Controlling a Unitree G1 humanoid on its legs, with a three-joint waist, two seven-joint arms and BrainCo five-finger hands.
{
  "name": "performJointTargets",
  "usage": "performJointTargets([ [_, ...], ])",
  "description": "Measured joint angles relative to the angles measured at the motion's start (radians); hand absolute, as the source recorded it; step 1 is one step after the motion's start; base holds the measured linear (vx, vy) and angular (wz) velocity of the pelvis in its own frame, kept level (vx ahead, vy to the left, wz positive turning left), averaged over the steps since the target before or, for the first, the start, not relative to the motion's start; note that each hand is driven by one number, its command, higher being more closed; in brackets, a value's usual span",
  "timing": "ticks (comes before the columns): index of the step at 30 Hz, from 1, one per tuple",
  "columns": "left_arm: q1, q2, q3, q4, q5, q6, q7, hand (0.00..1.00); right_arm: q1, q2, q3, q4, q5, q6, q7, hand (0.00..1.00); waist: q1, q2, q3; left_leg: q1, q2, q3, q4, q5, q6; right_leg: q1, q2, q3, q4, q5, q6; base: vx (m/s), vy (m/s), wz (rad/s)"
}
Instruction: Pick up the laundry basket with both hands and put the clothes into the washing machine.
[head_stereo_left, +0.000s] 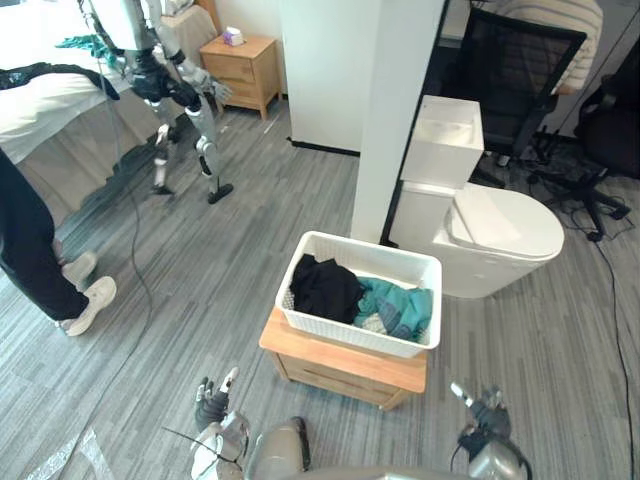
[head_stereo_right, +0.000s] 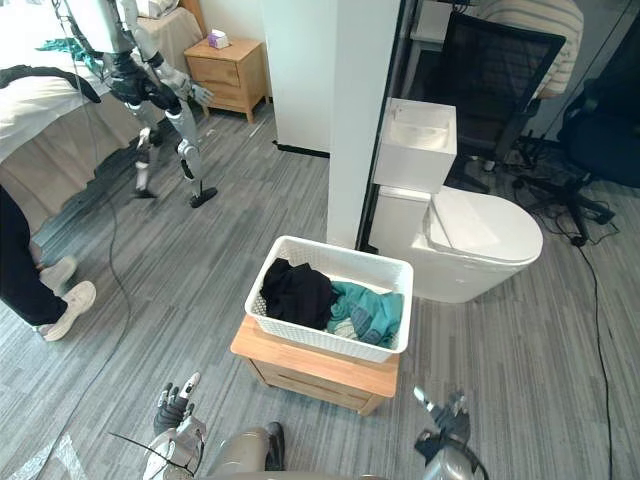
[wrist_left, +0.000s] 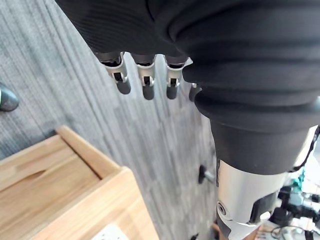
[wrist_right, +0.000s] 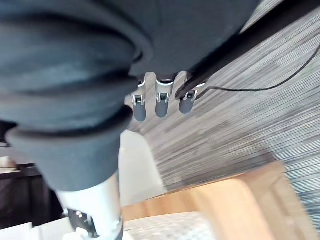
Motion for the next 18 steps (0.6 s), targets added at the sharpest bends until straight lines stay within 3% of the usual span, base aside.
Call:
performJointTargets([
  [3,0.042,0.013,0.006,0.045,0.004,-0.007,0.022,0.00,-0.019,0.009,-0.020,-0.009,-0.001,-0.015,-0.044,0.00,0.000,0.011,-0.033,0.058,-0.005,0.056,-0.015,-0.052,-0.002,0.009,-0.018,0.095,-0.007,0.036,0.007,0.15,0.151,-0.62],
  [7,0.054,0.018,0.039,0.107,0.022,-0.005,0.044,0.00,-0.033,0.010,-0.116,0.049,0.018,-0.012,-0.076,0.00,-0.001,0.028,-0.052,0.130,-0.011,0.107,-0.085,-0.032,0.014,-0.010,-0.022,0.176,0.005,0.091,0.005,0.13,0.084,-0.48],
  [8,0.054,0.027,0.048,0.107,0.021,-0.004,0.062,0.00,-0.041,0.003,-0.145,0.077,0.071,-0.012,-0.080,0.00,-0.001,0.032,-0.059,0.140,-0.009,0.109,-0.111,-0.023,0.019,-0.029,-0.015,0.199,0.016,0.102,0.003,0.05,0.002,-0.40],
  [12,0.028,0.067,0.086,0.052,0.008,-0.003,0.107,0.00,-0.040,-0.010,-0.213,0.100,0.195,-0.011,-0.113,0.00,-0.005,0.031,-0.066,0.165,-0.013,0.066,-0.203,0.041,-0.001,-0.024,0.000,0.202,-0.029,0.138,0.008,0.00,-0.053,-0.13],
  [18,0.058,0.050,0.170,-0.241,-0.046,-0.022,0.153,0.00,0.016,-0.043,-0.245,-0.051,0.220,-0.004,-0.093,0.00,-0.004,0.028,-0.092,0.254,-0.031,0.029,-0.426,0.167,-0.048,0.007,0.012,0.168,-0.101,0.140,0.008,-0.11,-0.102,0.02],
])
